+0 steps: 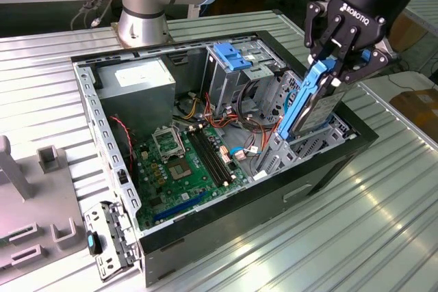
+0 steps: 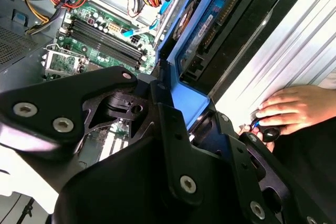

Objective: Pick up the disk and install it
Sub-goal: 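Insert the disk into the insertion slot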

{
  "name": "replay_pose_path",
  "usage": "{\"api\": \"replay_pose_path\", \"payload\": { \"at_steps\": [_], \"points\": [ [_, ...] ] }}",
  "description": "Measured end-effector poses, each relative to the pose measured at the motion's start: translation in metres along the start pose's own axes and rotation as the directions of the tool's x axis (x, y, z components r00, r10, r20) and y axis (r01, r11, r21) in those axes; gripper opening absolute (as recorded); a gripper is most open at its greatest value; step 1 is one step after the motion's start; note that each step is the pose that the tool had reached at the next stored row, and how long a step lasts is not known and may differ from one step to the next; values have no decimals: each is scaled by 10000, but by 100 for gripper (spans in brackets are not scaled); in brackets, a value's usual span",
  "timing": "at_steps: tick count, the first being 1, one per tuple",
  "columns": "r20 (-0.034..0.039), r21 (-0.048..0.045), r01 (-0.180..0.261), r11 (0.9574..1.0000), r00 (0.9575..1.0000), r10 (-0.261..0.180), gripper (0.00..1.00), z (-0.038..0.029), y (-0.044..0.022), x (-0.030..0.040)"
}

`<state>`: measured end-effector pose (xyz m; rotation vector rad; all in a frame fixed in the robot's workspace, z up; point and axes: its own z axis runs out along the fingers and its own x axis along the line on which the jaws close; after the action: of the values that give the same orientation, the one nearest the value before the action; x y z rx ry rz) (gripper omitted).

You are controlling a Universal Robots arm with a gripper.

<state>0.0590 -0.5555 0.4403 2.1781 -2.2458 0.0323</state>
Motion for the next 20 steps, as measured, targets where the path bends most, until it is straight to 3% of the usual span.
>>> {"api": "replay_pose_path", "payload": {
  "at_steps": [6, 13, 20],
  "points": [
    [1, -2, 1, 10000, 10000, -1, 37, 18, -5, 2],
    [-1, -2, 1, 10000, 10000, -1, 37, 109, -6, 5],
    [0, -2, 0, 10000, 10000, 0, 37, 293, -8, 1]
  ]
}}
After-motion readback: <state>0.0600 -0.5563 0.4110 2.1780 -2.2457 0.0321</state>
